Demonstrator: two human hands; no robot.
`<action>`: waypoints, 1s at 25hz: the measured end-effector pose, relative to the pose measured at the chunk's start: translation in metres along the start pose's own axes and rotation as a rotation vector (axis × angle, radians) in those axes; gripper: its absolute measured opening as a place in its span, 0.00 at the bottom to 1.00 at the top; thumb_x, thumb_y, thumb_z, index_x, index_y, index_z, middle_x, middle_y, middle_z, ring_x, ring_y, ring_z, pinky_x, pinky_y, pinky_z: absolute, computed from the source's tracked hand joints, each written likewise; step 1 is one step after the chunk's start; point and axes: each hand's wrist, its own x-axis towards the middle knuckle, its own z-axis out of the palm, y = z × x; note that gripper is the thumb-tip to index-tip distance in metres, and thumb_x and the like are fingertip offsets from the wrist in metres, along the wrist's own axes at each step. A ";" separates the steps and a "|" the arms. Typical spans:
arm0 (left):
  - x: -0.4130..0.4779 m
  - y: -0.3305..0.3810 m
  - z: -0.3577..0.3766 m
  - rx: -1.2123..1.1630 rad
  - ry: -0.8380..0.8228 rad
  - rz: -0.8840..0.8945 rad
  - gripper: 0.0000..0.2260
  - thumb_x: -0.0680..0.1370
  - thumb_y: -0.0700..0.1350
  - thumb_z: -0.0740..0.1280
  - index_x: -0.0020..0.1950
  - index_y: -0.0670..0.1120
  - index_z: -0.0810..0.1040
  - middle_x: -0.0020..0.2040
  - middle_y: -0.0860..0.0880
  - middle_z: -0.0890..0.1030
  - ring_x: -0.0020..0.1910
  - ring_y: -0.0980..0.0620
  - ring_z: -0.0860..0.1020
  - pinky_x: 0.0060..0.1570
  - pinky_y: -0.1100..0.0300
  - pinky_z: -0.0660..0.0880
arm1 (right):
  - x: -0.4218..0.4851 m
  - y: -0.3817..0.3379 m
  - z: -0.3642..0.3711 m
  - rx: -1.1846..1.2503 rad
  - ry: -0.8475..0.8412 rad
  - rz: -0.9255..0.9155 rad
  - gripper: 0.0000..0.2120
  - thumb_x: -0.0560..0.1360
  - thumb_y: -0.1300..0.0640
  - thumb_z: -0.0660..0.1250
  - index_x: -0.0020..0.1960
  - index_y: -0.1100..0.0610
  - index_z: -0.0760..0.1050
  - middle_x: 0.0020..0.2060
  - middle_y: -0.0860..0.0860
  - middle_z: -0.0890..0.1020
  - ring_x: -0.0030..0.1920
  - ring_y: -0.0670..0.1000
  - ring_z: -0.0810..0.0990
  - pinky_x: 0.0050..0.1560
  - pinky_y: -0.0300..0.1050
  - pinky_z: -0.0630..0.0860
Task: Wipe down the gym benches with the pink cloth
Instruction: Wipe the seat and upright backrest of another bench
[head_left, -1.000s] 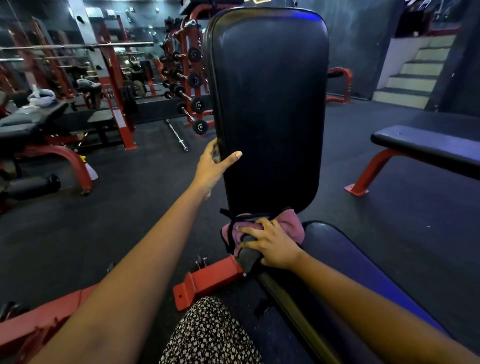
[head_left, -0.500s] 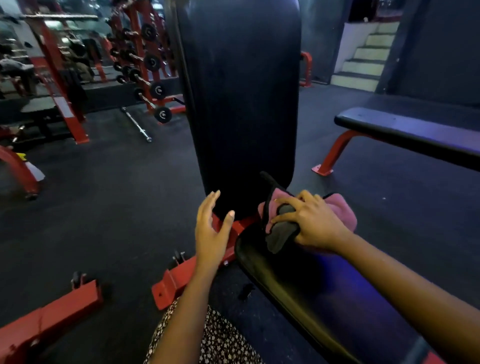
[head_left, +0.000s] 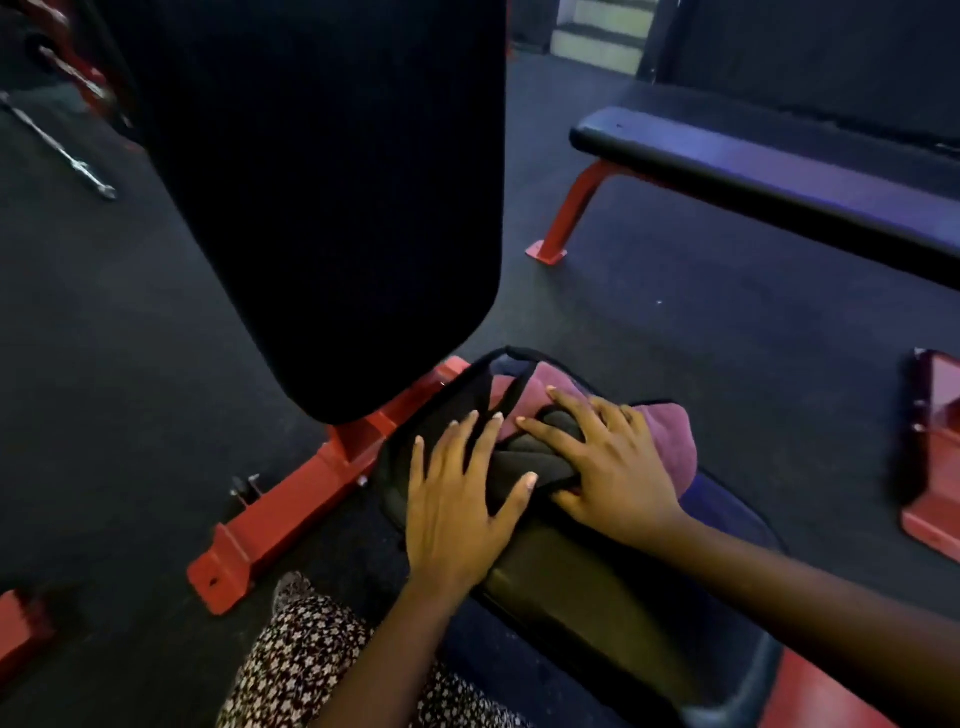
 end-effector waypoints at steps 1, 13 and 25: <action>0.000 0.001 -0.001 0.027 -0.005 -0.004 0.32 0.76 0.68 0.42 0.73 0.53 0.61 0.72 0.49 0.68 0.72 0.50 0.64 0.73 0.49 0.49 | -0.001 0.001 0.003 0.022 0.032 -0.010 0.30 0.69 0.37 0.58 0.69 0.40 0.63 0.70 0.52 0.69 0.66 0.57 0.70 0.62 0.56 0.66; 0.003 -0.004 0.000 0.104 -0.133 0.025 0.30 0.77 0.65 0.44 0.74 0.51 0.61 0.71 0.46 0.68 0.71 0.45 0.64 0.70 0.42 0.53 | -0.003 0.004 0.021 0.057 0.163 -0.030 0.28 0.69 0.40 0.63 0.68 0.45 0.65 0.68 0.54 0.68 0.63 0.59 0.68 0.60 0.54 0.62; 0.016 0.007 -0.105 -0.046 -0.952 0.098 0.37 0.72 0.70 0.46 0.76 0.53 0.51 0.76 0.47 0.57 0.75 0.47 0.56 0.72 0.47 0.49 | -0.004 -0.034 -0.083 0.272 -0.535 0.304 0.25 0.73 0.50 0.65 0.69 0.40 0.65 0.68 0.54 0.64 0.66 0.60 0.65 0.63 0.55 0.64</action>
